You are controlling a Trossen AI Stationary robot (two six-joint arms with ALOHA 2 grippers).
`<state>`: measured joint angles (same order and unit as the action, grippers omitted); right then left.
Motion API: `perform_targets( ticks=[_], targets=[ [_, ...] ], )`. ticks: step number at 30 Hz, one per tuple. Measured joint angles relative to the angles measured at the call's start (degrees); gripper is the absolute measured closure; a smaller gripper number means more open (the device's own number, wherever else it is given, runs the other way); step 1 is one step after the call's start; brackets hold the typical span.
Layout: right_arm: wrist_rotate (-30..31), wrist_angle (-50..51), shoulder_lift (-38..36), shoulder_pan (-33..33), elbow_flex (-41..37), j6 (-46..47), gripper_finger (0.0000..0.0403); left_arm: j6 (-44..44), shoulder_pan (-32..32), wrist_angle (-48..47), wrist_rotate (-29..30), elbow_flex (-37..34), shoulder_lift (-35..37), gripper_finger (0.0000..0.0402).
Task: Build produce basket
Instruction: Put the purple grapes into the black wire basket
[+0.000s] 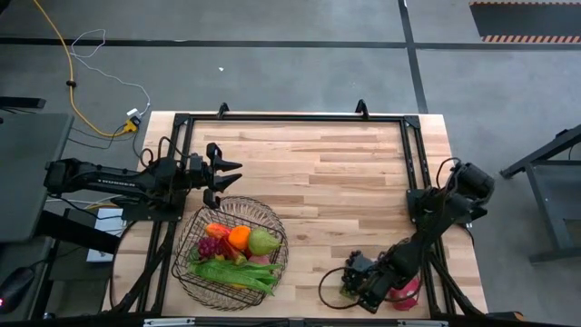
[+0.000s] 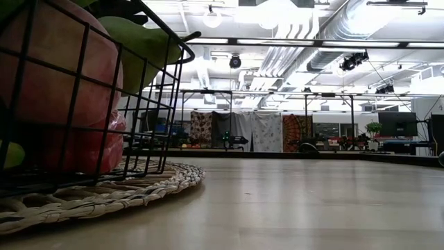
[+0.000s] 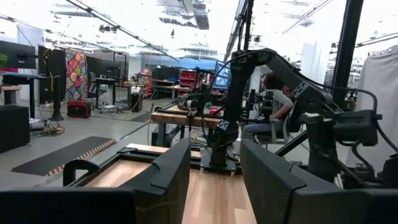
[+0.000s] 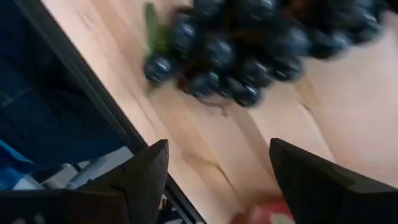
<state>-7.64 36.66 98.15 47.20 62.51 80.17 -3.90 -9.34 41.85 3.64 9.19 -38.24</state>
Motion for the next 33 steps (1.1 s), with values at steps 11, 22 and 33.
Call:
perform_targets(
  ticks=[11, 22, 33],
  targets=[
    [0.8, -3.3, 4.8, 0.0, 0.2, 0.8, 0.0134, 0.0, 0.0, 0.0, 0.1, 0.0, 0.0, 0.0273],
    [2.0, -3.0, 7.4, 0.0, 0.3, 0.4, 0.0146, 0.0, 0.0, 0.0, 0.2, 0.0, 0.0, 0.0273],
    [4.1, -1.2, 7.5, -0.7, 0.2, 3.2, 0.0277, 0.0, 0.0, 0.0, 0.2, 0.0, 0.0, 0.0273]
  ],
)
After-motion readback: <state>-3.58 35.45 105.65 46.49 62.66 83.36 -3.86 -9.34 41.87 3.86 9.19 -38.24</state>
